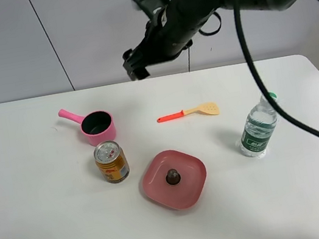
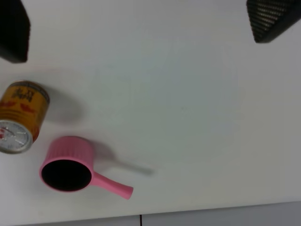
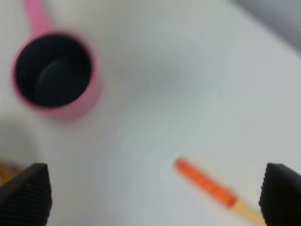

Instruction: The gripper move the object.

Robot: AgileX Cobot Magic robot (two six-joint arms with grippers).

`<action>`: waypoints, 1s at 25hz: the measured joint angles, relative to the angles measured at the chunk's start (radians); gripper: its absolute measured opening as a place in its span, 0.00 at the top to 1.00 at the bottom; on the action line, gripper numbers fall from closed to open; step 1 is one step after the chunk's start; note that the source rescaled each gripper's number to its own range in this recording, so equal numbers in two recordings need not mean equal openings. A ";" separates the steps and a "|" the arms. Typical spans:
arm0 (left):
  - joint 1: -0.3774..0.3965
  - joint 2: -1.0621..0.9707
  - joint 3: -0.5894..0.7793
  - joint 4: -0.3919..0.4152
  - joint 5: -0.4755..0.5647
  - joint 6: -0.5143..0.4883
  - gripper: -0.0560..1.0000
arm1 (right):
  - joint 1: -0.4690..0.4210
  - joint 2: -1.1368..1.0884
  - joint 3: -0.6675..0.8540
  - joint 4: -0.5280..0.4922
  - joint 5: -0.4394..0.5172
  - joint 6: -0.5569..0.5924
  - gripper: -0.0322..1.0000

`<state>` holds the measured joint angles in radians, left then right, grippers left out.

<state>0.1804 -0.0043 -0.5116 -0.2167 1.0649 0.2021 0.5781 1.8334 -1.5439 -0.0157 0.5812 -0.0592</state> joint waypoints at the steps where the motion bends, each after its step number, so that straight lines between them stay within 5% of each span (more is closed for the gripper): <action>1: 0.000 0.000 0.000 0.000 0.000 0.000 0.00 | -0.023 -0.013 0.000 -0.001 -0.015 0.000 0.16; 6: 0.000 0.000 0.000 0.000 0.000 0.000 0.00 | -0.161 -0.060 0.000 -0.008 -0.031 0.012 0.16; 17: 0.000 0.000 0.000 0.000 0.000 0.000 0.00 | -0.361 -0.179 0.001 -0.061 0.123 0.036 0.16; 25: 0.000 0.000 0.000 0.001 0.000 0.000 0.00 | -0.499 -0.270 0.001 -0.064 0.148 0.073 0.16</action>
<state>0.1804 -0.0043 -0.5116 -0.2153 1.0649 0.2021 0.0788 1.5629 -1.5428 -0.0801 0.7288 0.0140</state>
